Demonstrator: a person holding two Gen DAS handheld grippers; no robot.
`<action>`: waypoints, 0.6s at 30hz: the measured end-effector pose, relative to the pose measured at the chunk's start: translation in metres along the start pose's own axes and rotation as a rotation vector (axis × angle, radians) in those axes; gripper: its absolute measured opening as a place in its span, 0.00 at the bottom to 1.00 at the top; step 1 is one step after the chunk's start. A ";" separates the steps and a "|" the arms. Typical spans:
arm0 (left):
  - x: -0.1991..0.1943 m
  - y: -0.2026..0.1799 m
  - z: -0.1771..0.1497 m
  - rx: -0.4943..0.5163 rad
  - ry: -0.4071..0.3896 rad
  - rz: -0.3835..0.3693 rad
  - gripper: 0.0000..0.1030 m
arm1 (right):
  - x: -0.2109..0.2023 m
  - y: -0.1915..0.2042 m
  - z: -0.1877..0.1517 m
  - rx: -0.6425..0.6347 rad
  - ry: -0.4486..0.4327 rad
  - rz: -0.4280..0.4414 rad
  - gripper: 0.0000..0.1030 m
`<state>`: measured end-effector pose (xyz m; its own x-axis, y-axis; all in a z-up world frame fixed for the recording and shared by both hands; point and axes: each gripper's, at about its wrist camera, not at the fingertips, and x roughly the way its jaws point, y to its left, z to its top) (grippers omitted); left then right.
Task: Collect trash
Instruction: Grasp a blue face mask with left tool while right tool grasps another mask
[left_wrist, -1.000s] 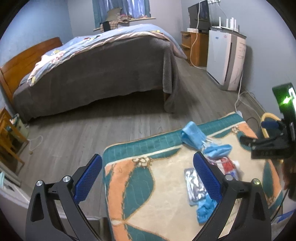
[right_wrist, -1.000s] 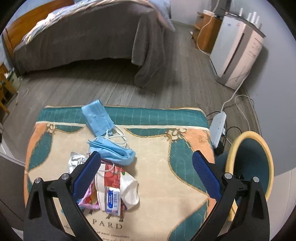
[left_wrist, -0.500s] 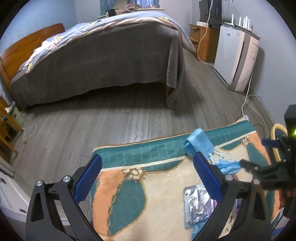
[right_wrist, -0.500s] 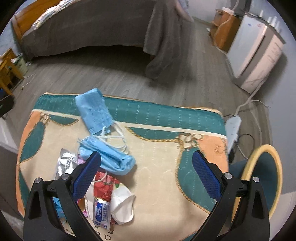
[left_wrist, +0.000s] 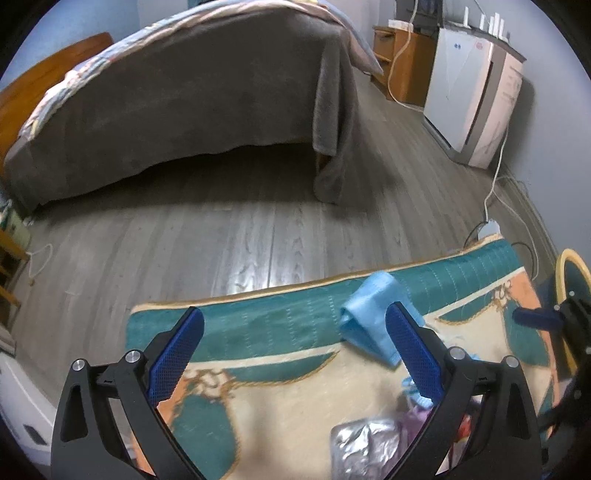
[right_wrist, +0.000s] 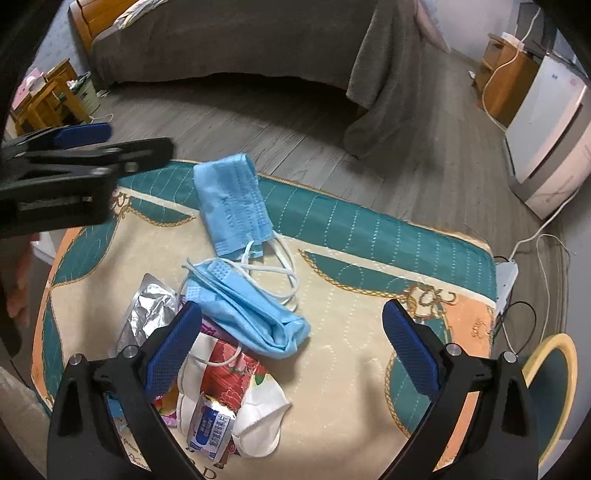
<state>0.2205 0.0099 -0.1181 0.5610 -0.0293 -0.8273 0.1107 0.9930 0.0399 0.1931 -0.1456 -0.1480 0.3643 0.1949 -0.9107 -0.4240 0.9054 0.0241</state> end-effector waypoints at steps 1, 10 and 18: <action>0.006 -0.004 0.000 0.011 0.008 -0.006 0.95 | 0.001 0.000 0.000 0.000 0.004 0.005 0.93; 0.042 -0.013 -0.004 0.032 0.101 -0.107 0.91 | 0.014 0.007 -0.002 -0.010 0.074 0.121 0.49; 0.039 -0.024 -0.010 0.076 0.138 -0.199 0.29 | 0.000 0.011 -0.008 -0.013 0.075 0.117 0.19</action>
<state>0.2314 -0.0141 -0.1568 0.4054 -0.2025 -0.8914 0.2722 0.9577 -0.0937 0.1816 -0.1386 -0.1511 0.2490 0.2701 -0.9301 -0.4713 0.8727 0.1273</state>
